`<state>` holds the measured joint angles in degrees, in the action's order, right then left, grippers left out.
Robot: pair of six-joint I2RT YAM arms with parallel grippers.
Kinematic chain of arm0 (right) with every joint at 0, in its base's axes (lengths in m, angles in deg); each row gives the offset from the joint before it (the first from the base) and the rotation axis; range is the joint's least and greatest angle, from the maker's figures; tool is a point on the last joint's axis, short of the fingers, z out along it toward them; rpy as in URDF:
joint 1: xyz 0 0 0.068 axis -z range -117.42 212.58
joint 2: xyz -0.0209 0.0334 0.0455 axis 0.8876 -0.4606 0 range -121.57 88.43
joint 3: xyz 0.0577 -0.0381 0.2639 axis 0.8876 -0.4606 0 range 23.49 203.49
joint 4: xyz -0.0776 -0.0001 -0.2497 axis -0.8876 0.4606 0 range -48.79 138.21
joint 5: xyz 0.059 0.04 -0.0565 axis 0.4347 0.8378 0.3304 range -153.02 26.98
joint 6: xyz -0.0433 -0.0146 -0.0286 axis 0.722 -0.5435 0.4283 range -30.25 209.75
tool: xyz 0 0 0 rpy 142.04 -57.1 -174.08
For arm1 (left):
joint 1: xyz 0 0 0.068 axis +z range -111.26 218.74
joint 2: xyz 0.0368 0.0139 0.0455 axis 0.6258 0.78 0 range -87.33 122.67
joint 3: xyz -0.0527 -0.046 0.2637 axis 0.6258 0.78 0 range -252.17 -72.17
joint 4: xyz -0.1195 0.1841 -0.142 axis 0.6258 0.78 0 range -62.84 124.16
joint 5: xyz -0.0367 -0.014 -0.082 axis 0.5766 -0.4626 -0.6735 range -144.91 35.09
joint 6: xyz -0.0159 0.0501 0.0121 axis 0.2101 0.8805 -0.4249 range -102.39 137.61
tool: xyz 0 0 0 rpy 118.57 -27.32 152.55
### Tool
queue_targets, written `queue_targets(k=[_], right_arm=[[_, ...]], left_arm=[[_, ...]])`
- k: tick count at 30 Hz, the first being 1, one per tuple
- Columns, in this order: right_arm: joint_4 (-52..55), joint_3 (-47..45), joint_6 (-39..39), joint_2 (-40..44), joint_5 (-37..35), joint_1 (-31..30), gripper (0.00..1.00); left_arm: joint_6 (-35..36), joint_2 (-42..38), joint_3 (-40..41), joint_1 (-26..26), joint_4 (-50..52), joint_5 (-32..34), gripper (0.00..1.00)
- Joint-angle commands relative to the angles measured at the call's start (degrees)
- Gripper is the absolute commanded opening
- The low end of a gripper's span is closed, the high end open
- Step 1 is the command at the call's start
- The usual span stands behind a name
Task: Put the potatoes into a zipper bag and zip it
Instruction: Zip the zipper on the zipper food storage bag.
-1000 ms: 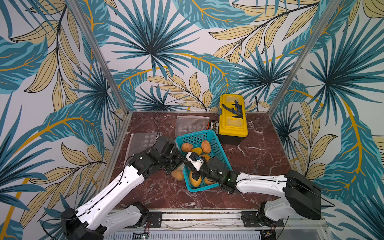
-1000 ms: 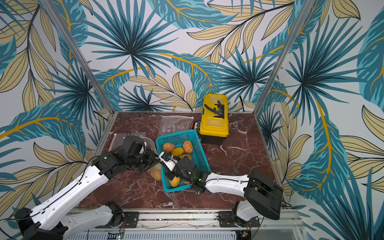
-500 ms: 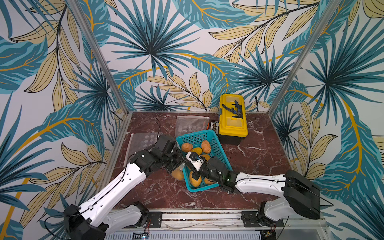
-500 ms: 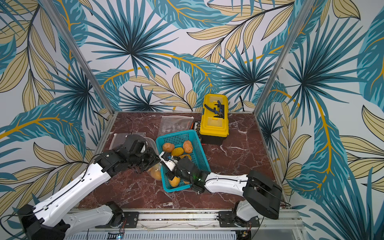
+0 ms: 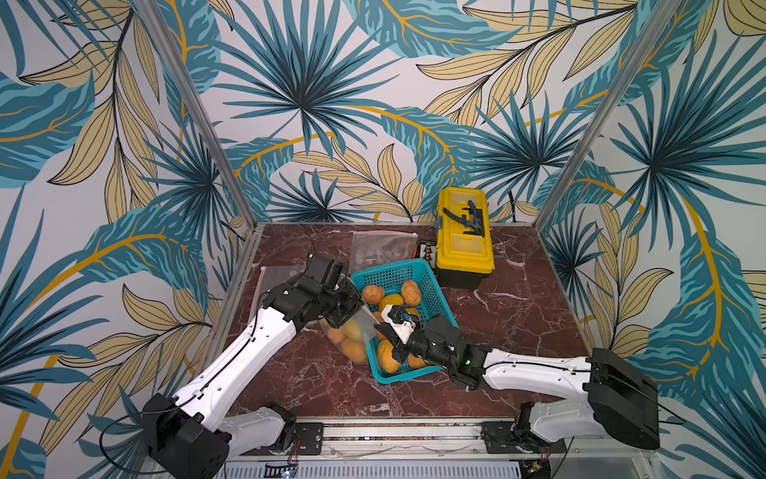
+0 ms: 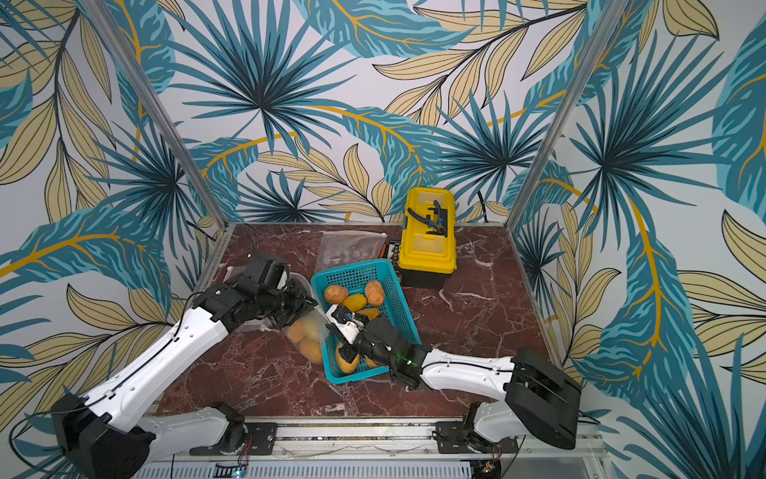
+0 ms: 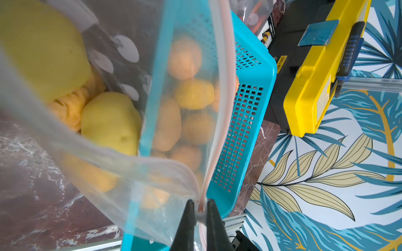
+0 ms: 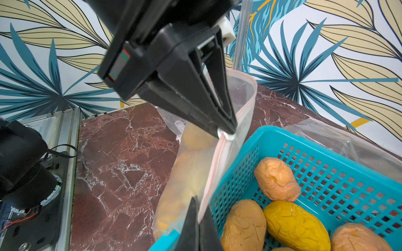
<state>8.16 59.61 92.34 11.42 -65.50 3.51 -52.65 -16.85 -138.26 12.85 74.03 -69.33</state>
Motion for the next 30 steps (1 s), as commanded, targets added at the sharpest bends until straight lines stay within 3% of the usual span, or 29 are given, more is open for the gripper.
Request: queue_targets(k=[1,11,24,30], right_arm=[[-1.79,-2.33,-0.70,4.39,3.05,-0.62,0.00],[-1.51,-6.19,-1.44,9.96,2.57,-0.65,0.00],[-0.61,-9.22,-2.13,15.36,2.81,-0.63,0.00],[-1.11,-9.16,-2.88,14.72,2.94,-0.63,0.00]], left_arm=[[2.90,2.56,-2.99,3.61,-0.63,5.14,0.00],[5.74,10.36,-11.19,7.87,-0.55,7.74,0.00],[4.76,14.07,-14.54,13.14,-0.64,12.56,0.00],[4.51,15.74,-16.07,13.41,-0.64,10.99,0.00]])
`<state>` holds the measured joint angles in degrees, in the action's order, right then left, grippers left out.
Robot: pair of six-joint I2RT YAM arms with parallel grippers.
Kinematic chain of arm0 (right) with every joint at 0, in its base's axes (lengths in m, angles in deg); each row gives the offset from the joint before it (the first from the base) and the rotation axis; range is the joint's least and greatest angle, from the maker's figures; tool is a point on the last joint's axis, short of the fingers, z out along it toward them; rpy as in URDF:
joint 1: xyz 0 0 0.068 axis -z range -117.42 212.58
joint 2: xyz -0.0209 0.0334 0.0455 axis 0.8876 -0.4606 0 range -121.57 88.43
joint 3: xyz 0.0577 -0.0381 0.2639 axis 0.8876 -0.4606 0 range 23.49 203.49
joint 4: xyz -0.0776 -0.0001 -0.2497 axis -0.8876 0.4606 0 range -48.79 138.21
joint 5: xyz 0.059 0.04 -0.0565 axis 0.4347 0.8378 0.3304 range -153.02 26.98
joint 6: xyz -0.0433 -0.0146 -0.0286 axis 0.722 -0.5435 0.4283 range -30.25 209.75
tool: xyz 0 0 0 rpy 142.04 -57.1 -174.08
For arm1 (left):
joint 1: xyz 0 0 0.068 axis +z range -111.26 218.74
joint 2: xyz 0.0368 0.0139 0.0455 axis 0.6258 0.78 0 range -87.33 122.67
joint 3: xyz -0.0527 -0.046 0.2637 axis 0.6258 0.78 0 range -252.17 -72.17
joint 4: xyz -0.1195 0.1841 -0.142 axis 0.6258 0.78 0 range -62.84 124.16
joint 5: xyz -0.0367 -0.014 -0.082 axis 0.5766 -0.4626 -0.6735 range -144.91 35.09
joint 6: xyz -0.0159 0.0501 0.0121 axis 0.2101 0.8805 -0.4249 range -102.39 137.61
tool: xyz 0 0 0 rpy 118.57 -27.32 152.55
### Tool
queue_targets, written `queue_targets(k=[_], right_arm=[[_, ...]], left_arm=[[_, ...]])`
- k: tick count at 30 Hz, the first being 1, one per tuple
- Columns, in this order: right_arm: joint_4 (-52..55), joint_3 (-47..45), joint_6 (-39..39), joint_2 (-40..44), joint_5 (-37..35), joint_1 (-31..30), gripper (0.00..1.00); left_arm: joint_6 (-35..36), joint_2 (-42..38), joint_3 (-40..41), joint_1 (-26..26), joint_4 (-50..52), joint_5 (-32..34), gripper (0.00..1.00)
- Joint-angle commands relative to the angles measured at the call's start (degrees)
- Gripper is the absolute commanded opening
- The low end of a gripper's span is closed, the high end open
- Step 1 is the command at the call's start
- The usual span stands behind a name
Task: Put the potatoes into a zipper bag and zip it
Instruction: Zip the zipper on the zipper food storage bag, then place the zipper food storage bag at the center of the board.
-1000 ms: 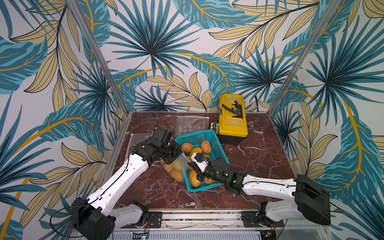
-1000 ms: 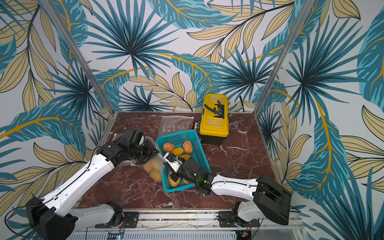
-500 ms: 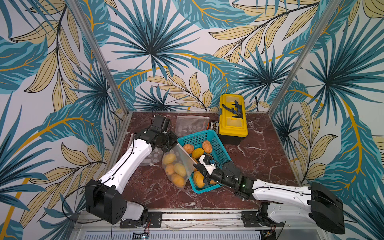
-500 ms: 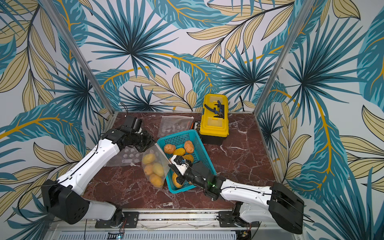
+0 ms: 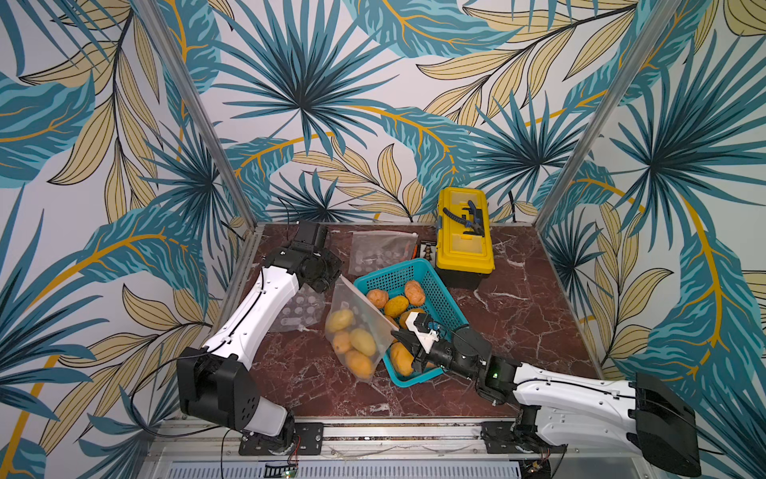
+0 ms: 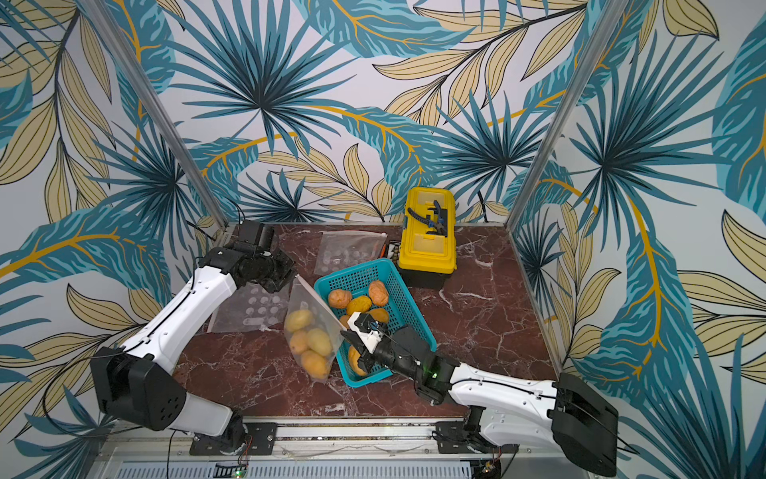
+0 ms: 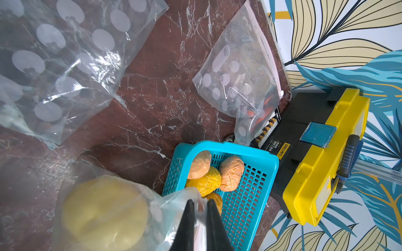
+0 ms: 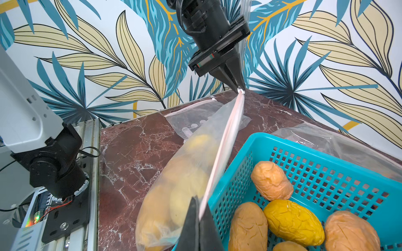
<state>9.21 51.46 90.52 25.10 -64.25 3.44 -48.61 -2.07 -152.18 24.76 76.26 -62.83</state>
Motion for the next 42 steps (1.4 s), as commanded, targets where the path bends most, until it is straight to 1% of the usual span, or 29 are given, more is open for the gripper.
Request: queue_targets(k=[1,4,6,9,11,13,15,17,19,22,25,27,30,34,37,40,42], right_arm=[[-2.18,-0.88,-1.41,0.88,1.31,-0.55,0.00],[-0.48,1.80,-2.71,-1.17,0.48,-0.56,0.00],[4.05,6.26,-3.98,-3.80,-0.63,-0.47,0.00],[8.80,12.30,-5.58,-8.17,-1.00,0.12,0.00],[11.14,15.89,-6.19,-10.67,0.72,0.82,0.00],[12.75,19.13,-7.33,-12.74,3.43,2.17,0.00],[13.90,22.59,-8.53,-14.94,6.00,3.84,0.00],[15.72,26.46,-9.14,-17.02,6.81,5.14,0.00],[19.35,31.34,-9.41,-19.44,7.58,6.50,0.00],[22.95,38.09,-10.11,-23.73,9.15,9.30,0.00],[24.97,44.15,-11.15,-27.93,11.30,12.64,0.00],[25.93,48.61,-11.72,-31.50,12.53,15.73,0.00],[29.40,56.96,-11.68,-37.99,13.79,18.20,0.00],[34.50,68.13,-9.73,-46.40,12.30,20.34,0.00],[37.51,76.17,-8.39,-51.79,12.99,21.49,0.00],[40.85,84.43,-7.64,-57.44,16.03,21.74,0.00],[43.01,90.27,-7.62,-61.24,16.68,21.71,0.00]], left_arm=[[0.52,1.19,-2.34,1.54,-2.87,3.17,0.00],[0.85,1.02,-2.96,1.59,-2.83,-0.06,0.00],[0.73,-0.44,-2.71,1.77,-2.85,-0.21,0.00],[-0.01,-4.37,-1.44,2.74,-2.87,2.73,0.00],[-1.09,-7.36,-0.23,3.66,-2.86,6.79,0.00],[-0.17,-10.08,0.07,4.88,-2.88,9.77,0.00],[0.55,-12.62,0.33,6.00,-2.82,10.83,0.00],[0.95,-14.21,0.09,6.50,-2.81,13.17,0.00],[2.50,-14.34,-1.58,6.68,-2.85,13.50,0.00],[4.26,-12.98,-4.56,6.95,-2.85,12.63,0.00],[5.20,-10.52,-7.63,7.16,-2.88,13.14,0.00],[6.11,-7.95,-10.39,7.31,-2.96,14.26,0.00],[7.83,-3.18,-15.01,7.64,-2.96,15.59,0.00],[8.92,3.36,-21.09,8.10,-2.99,15.47,0.00],[10.81,7.33,-26.11,8.60,-2.95,15.83,0.00],[10.24,9.34,-28.27,10.78,-2.98,16.29,0.00],[10.43,11.31,-30.58,12.85,-3.03,16.04,0.00]])
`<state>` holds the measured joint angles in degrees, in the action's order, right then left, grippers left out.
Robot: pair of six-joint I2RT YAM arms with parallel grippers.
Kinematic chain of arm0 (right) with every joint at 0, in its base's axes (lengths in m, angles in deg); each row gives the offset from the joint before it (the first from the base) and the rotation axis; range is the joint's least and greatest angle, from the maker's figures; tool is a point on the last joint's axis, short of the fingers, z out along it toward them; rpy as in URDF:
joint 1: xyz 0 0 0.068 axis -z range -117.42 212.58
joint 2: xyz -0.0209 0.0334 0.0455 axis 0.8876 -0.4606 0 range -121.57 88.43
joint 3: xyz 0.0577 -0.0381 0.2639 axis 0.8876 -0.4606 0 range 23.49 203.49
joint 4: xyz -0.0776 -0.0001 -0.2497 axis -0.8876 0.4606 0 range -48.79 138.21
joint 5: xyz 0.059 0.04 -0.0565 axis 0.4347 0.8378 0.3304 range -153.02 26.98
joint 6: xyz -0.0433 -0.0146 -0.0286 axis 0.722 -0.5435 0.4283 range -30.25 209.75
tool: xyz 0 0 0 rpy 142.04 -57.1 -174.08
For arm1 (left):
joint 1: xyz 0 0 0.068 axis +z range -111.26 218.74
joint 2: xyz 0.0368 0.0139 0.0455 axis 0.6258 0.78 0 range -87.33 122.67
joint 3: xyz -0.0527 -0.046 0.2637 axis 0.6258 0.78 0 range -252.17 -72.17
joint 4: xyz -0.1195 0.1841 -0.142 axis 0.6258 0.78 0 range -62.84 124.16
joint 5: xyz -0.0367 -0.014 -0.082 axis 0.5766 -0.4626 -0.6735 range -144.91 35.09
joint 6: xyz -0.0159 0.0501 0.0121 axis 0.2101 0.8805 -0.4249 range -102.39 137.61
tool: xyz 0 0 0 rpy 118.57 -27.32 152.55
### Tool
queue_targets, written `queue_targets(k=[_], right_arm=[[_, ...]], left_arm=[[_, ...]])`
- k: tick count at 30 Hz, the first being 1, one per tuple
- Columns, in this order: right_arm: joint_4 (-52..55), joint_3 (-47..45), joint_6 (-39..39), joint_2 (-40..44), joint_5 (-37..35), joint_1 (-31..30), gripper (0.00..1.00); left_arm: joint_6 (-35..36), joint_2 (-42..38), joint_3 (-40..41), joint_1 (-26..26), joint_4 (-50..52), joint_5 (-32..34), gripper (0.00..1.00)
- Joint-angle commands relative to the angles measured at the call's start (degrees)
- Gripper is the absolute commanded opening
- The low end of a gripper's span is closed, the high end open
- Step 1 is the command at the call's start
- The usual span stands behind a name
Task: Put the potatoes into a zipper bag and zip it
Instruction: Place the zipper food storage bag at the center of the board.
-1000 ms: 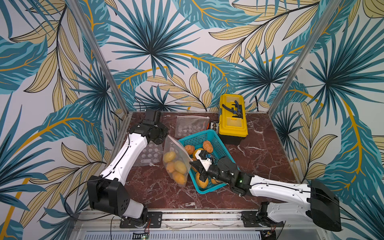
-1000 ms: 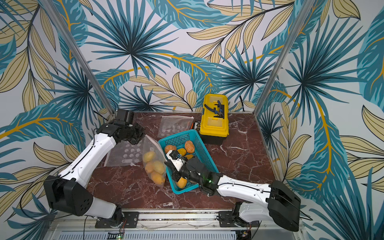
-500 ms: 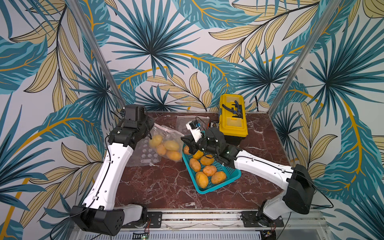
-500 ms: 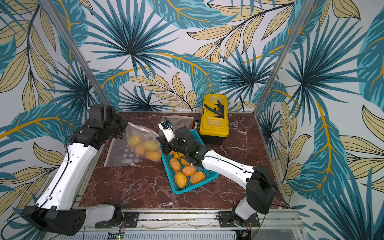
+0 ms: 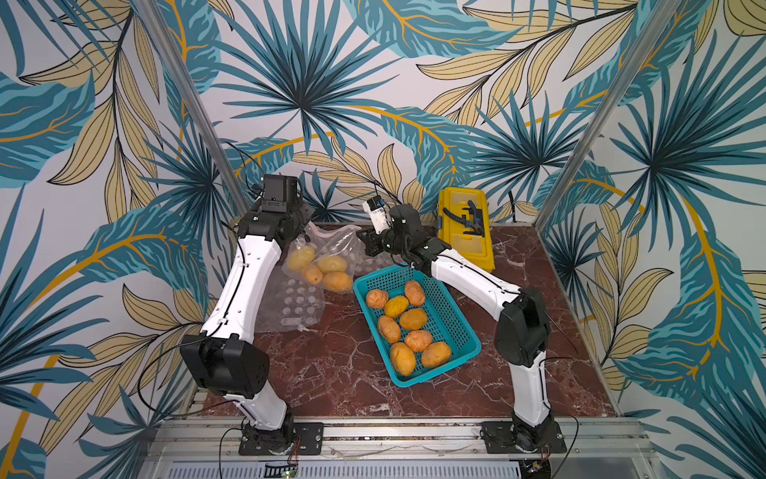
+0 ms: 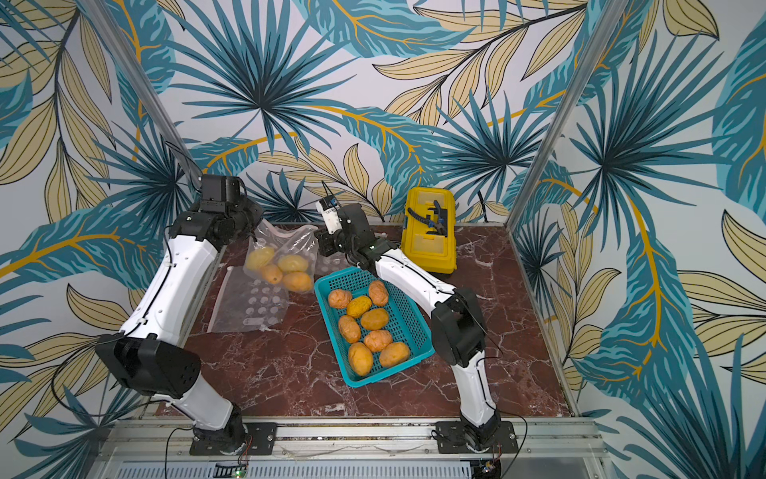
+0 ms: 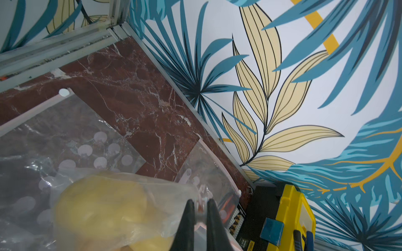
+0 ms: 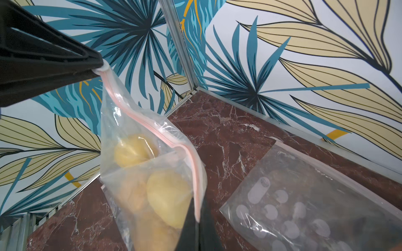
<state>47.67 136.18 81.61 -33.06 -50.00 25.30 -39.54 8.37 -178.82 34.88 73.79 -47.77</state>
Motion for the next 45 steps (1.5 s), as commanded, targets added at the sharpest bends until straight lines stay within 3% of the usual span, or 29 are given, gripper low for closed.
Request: queue_targets(k=[1,5,8,11,14,18,22,23,25,29,30,32,37,45], right_arm=[[5.21,7.73,1.33,-4.61,1.78,-0.16,0.00],[6.59,16.40,2.39,-10.95,2.70,0.30,0.00],[-1.80,18.06,2.36,-14.07,6.12,0.62,0.00],[-2.89,25.37,2.29,-19.74,8.14,0.90,0.01],[-0.54,35.30,1.58,-26.58,6.87,1.35,0.05],[-3.69,37.26,-0.42,-30.26,7.44,2.26,0.12],[-3.52,37.02,-1.59,-29.92,9.43,2.92,0.29],[-3.08,36.78,-1.62,-29.49,9.48,2.98,0.36],[-0.51,36.66,-1.64,-28.13,9.44,3.01,0.59],[2.42,31.12,-1.28,-21.41,9.33,3.34,0.85],[2.46,28.54,-0.97,-18.87,8.93,3.35,0.89],[3.11,24.30,-0.59,-14.42,7.91,3.33,0.95],[4.35,12.78,1.21,-1.56,4.10,3.37,1.00],[8.06,-2.36,0.12,15.02,-2.08,4.91,1.00]], left_arm=[[1.48,1.99,-4.99,3.49,-0.57,0.85,0.00],[1.87,8.59,-10.31,6.77,-0.74,-3.33,0.00],[2.82,13.86,-15.17,7.87,-0.72,-6.25,0.00],[2.35,18.44,-19.09,8.81,-0.68,-7.52,0.00],[2.02,23.10,-22.65,9.32,-0.76,-8.32,0.00],[1.43,28.83,-26.26,10.17,-0.71,-11.43,0.00],[0.47,31.83,-27.23,10.97,-0.73,-12.40,0.00],[0.09,32.27,-27.28,11.29,-0.82,-12.63,0.00],[-0.33,33.33,-27.69,11.83,-0.89,-13.94,0.00],[-0.13,33.05,-26.69,12.16,-0.86,-14.18,0.00],[-0.31,32.25,-25.78,12.20,-0.91,-13.61,0.05],[-0.04,30.94,-24.46,12.21,-0.93,-12.88,0.25],[2.45,26.71,-20.20,12.03,-0.93,-12.20,0.97],[7.41,14.95,-6.62,9.92,-0.74,-6.33,0.99]])
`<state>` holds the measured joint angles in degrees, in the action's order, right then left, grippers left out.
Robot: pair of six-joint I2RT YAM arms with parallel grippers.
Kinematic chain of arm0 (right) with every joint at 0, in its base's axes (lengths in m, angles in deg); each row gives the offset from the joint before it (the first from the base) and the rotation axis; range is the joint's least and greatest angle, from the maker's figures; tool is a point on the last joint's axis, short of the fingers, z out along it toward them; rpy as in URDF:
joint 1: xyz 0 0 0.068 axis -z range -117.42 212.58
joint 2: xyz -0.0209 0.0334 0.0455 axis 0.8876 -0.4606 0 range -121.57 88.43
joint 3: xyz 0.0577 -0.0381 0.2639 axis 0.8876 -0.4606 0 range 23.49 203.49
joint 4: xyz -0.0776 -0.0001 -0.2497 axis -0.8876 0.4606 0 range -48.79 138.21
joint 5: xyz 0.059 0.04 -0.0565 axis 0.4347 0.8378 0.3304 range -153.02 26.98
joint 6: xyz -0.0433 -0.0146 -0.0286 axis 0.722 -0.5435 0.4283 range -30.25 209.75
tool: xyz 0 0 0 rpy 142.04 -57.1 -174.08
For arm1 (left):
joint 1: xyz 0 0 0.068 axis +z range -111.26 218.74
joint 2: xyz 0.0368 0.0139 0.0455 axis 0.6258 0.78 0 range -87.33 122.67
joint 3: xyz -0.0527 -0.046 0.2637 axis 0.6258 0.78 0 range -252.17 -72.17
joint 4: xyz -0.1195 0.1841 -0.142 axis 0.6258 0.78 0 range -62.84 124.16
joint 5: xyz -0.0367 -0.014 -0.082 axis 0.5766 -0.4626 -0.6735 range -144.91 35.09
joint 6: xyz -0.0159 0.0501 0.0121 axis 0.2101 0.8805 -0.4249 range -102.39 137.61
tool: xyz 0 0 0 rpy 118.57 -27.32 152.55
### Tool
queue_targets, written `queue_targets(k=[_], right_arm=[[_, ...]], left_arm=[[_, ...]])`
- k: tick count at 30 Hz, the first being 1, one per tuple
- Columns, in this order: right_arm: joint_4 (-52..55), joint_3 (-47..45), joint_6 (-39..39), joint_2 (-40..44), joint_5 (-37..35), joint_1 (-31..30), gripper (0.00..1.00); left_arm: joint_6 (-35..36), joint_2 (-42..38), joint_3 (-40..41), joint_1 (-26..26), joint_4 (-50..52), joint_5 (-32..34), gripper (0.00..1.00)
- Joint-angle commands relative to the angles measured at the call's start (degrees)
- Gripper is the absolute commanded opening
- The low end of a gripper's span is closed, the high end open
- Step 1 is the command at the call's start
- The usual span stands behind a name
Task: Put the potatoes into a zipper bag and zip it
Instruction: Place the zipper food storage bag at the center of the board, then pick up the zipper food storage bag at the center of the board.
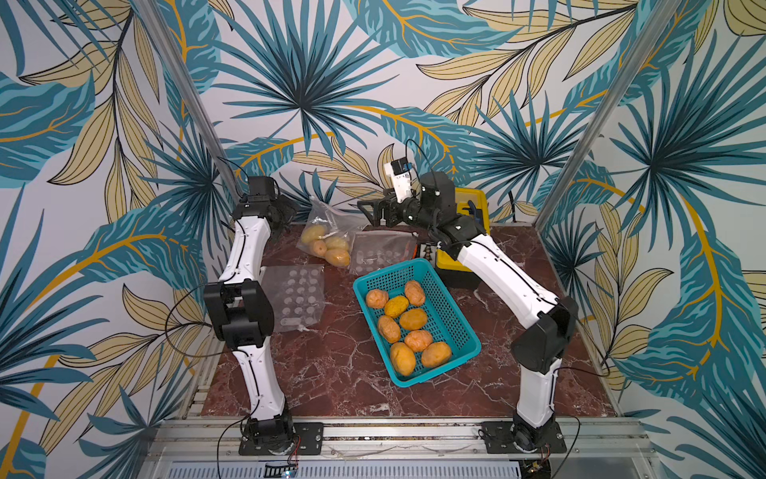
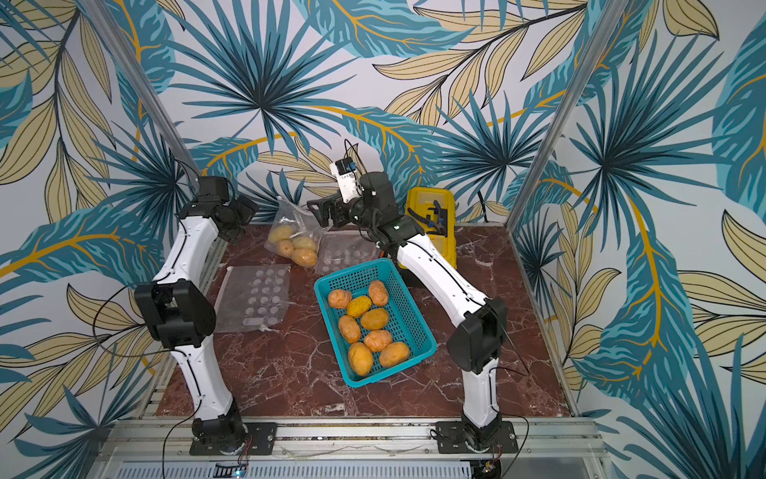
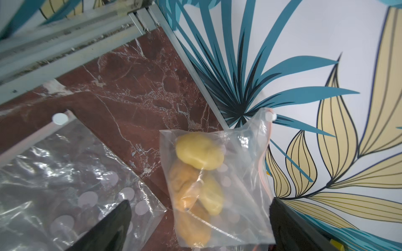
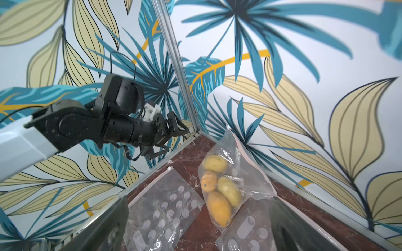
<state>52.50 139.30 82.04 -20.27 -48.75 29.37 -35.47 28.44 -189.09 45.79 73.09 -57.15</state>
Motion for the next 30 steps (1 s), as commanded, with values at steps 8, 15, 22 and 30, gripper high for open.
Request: queue_targets(k=[8,15,22,30], right_arm=[[-2.68,-25.21,-2.04,17.27,-6.13,2.20,1.00],[-4.52,-35.87,-3.03,25.71,-4.68,2.19,1.00],[-4.81,-41.79,-3.50,30.54,-4.03,2.21,0.99],[-4.72,-45.26,-4.19,32.05,-3.63,2.19,1.00]], left_arm=[[0.42,-20.75,25.79,-5.37,-0.20,9.99,0.99],[7.45,-24.88,37.90,-11.43,-3.00,12.11,0.99],[13.58,-17.10,40.78,-16.58,-6.27,13.25,0.99],[12.38,-11.97,41.08,-17.10,-6.17,18.43,0.99]])
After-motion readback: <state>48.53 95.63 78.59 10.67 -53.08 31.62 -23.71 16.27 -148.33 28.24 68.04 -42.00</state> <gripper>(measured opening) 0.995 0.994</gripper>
